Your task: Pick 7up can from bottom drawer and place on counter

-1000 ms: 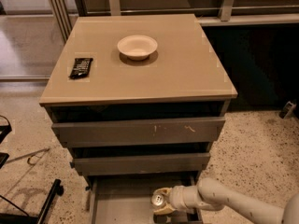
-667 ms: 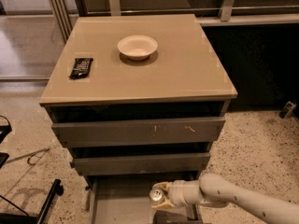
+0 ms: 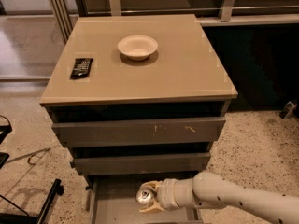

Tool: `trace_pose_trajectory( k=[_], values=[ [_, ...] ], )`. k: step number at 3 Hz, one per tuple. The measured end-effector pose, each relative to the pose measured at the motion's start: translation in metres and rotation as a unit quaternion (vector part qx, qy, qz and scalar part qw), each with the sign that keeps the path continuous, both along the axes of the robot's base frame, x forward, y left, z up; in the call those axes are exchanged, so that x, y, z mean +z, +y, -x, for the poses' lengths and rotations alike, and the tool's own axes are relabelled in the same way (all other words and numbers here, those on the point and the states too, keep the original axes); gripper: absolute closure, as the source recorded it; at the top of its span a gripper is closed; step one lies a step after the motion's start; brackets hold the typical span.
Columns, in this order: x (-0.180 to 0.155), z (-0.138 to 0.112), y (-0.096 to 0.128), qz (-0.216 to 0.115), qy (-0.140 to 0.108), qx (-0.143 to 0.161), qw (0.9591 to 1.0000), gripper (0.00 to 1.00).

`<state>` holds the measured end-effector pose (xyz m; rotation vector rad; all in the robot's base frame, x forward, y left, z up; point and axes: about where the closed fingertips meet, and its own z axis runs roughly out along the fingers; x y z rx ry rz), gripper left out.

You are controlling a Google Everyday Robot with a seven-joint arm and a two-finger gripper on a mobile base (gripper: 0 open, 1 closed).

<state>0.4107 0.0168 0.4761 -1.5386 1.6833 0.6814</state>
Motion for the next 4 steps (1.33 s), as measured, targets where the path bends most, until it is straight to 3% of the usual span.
trace_pose_trajectory(
  k=[1, 2, 3, 4],
  values=[
    [0.0, 0.0, 0.0, 0.0, 0.0, 0.0, 1.0, 1.0],
    [0.018, 0.0, -0.005, -0.022, 0.005, -0.006, 0.9997, 1.0],
    [0.073, 0.006, -0.011, -0.05, 0.002, -0.008, 0.9987, 1.0],
    [0.152, 0.021, -0.002, -0.043, -0.029, -0.01, 0.9986, 1.0]
  ],
)
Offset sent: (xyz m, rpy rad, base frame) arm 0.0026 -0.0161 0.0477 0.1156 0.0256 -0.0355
